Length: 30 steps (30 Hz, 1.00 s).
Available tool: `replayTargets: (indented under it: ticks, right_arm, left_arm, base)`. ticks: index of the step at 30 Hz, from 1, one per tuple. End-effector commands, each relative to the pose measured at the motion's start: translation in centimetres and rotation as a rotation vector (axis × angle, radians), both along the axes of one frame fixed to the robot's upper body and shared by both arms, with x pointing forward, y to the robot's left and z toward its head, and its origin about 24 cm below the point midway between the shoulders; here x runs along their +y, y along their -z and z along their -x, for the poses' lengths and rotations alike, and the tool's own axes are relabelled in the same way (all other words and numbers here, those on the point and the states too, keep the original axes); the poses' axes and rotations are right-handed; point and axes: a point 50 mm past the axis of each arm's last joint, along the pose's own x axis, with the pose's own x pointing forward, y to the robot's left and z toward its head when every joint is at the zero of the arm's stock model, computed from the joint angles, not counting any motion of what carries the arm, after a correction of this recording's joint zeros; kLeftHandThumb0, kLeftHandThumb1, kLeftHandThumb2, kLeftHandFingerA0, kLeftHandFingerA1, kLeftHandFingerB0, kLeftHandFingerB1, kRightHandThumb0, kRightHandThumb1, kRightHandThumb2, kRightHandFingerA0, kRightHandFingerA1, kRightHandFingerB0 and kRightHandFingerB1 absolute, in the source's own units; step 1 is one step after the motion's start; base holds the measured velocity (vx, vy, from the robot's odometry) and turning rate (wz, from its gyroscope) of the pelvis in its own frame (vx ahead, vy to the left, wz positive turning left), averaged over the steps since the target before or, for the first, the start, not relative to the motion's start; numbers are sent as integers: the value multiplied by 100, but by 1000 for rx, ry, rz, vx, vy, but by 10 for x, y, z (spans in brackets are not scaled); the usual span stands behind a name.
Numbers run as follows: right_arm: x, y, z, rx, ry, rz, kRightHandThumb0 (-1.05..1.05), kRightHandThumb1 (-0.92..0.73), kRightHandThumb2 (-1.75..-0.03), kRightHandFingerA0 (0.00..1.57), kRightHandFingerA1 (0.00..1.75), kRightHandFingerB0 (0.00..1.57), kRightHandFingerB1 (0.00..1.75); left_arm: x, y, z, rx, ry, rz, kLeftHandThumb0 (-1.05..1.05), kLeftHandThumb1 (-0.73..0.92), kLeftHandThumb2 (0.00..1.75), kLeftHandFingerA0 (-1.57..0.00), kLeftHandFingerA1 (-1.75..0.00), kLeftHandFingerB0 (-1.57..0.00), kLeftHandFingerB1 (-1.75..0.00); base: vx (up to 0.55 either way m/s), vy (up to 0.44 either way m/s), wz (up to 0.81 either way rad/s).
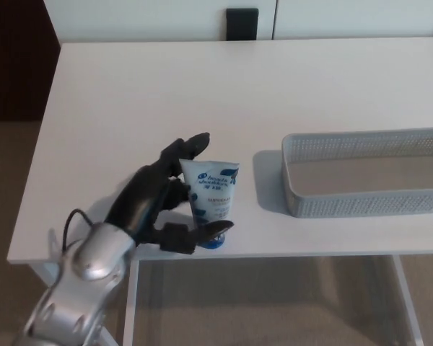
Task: The robot walks towards a table in front, picks a shampoo with left hand and puts it in a small grey container
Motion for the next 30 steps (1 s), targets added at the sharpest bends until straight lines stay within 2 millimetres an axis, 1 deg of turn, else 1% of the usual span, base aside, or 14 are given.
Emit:
replayTargets:
  ticks: [1,2,3,6,8,11,17,19,21,23,25,26,27,30]
  right_arm:
    - [4,3,5,16,5,-16,-33,-73,-61,67,50,55,42]
    - [3,2,3,9,2,-18,-34,-73,-60,67,49,54,42]
    - [2,1,1,2,0,-19,-34,-73,-60,67,49,54,42]
    - [1,-1,-6,-13,-4,-18,-32,-73,-61,68,50,54,42]
    - [0,-2,-8,-7,-16,-7,-32,-73,-60,67,49,55,42]
    - [0,-2,-10,2,-7,5,-35,-71,-61,69,47,54,40]
    - [-1,-5,-19,-13,-22,9,-36,-72,-62,71,51,55,41]
    - [-1,-5,-21,-20,-36,6,-36,-73,-62,72,51,55,41]
    - [-2,-6,-19,-15,-40,7,-36,-73,-62,70,47,55,41]
    - [-5,-9,-25,-25,-25,18,-36,-73,-62,68,46,55,40]
    - [-5,-11,-30,-41,-13,18,-36,-73,-62,70,48,55,41]
    - [-7,-11,-28,-45,-2,11,-35,-73,-61,69,46,53,39]
    - [-9,-11,-25,-37,3,14,-36,-74,-62,69,46,53,39]
    - [-15,-15,-29,-41,4,32,-37,-74,-63,69,45,54,40]
  left_arm:
    - [-13,27,-26,38,-53,-440,-17,39,87,-100,-96,-16,-48]
    - [-20,26,-26,47,-4,-457,-14,71,61,-101,-93,-61,-42]
    - [-26,26,-26,48,31,-464,-14,71,61,-101,-93,-61,-42]
    - [-36,23,-23,42,76,-442,-8,76,72,-108,-123,-84,-60]
    - [-38,21,-20,32,96,-430,-7,77,79,-101,-138,-80,-74]
    - [-34,16,-17,27,72,-359,-7,75,85,-99,-138,-75,-86]
    - [-19,-3,-21,-42,39,-354,-9,77,76,-92,-143,-72,-81]
    - [-9,-18,-26,-92,28,-358,-8,81,71,-92,-129,-73,-80]
    - [-5,-29,-27,-112,19,-346,-8,82,69,-93,-131,-76,-77]
    - [-4,-61,-37,-197,19,-366,-9,84,65,-97,-128,-81,-73]
    - [-5,-74,-43,-251,20,-373,-7,82,65,-98,-124,-84,-70]
    - [-8,-87,-48,-287,33,-379,-25,90,70,-88,-142,-73,-83]
    - [-13,-105,-51,-326,53,-392,-14,82,65,-100,-121,-85,-64]
    - [-32,-146,-60,-445,95,-410,-16,81,65,-101,-120,-88,-67]
  base:
    - [0,0,0]
    - [0,0,0]
    - [0,0,0]
    - [0,0,0]
    - [0,0,0]
    - [0,0,0]
    - [0,0,0]
    - [0,0,0]
    - [0,0,0]
    - [0,0,0]
    - [0,0,0]
    - [0,0,0]
    - [0,0,0]
    - [0,0,0]
